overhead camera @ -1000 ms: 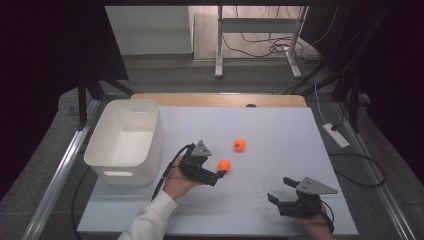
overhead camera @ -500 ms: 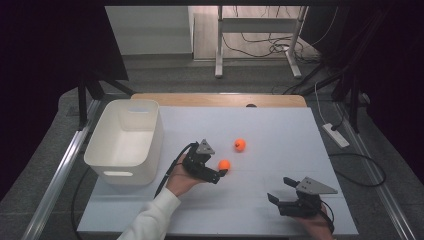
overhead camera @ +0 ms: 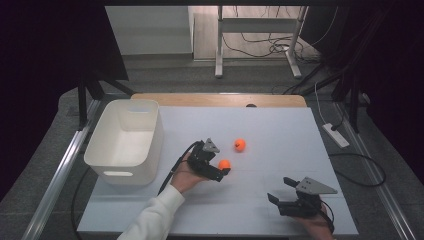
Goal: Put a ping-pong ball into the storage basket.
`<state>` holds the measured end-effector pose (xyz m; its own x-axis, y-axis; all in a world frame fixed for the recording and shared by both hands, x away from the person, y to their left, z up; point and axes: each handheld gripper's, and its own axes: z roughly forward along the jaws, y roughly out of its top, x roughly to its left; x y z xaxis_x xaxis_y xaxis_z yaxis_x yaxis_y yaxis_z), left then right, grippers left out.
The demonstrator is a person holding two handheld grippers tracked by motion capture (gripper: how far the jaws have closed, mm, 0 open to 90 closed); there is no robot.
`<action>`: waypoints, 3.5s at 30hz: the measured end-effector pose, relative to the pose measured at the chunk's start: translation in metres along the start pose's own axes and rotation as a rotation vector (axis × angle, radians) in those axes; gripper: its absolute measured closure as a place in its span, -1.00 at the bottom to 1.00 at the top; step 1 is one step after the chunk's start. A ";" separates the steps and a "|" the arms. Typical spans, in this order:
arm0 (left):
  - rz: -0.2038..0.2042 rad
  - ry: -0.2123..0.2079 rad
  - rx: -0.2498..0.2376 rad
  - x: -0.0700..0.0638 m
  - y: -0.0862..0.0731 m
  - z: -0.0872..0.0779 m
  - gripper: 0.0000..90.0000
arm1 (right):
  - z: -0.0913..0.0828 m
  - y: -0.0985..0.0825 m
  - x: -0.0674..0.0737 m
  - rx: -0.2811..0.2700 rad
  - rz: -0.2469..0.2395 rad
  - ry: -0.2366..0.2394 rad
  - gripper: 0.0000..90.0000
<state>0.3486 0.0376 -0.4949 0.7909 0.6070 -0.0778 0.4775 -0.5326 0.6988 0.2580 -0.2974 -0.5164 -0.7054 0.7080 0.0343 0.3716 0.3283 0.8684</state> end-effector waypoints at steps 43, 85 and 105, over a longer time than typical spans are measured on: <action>0.001 -0.013 0.114 0.008 0.003 0.037 -0.53 | 0.000 0.000 -0.001 0.000 -0.001 -0.008 -0.68; 0.048 -0.007 0.103 0.004 0.003 0.028 0.13 | -0.002 0.000 -0.001 -0.004 -0.006 -0.017 -0.67; 0.034 -0.002 0.032 0.001 0.006 0.010 0.13 | -0.002 0.000 -0.002 -0.004 -0.005 -0.024 -0.67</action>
<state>0.3561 0.0299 -0.4979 0.8074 0.5873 -0.0560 0.4626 -0.5713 0.6779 0.2580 -0.2997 -0.5156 -0.6928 0.7209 0.0185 0.3660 0.3294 0.8704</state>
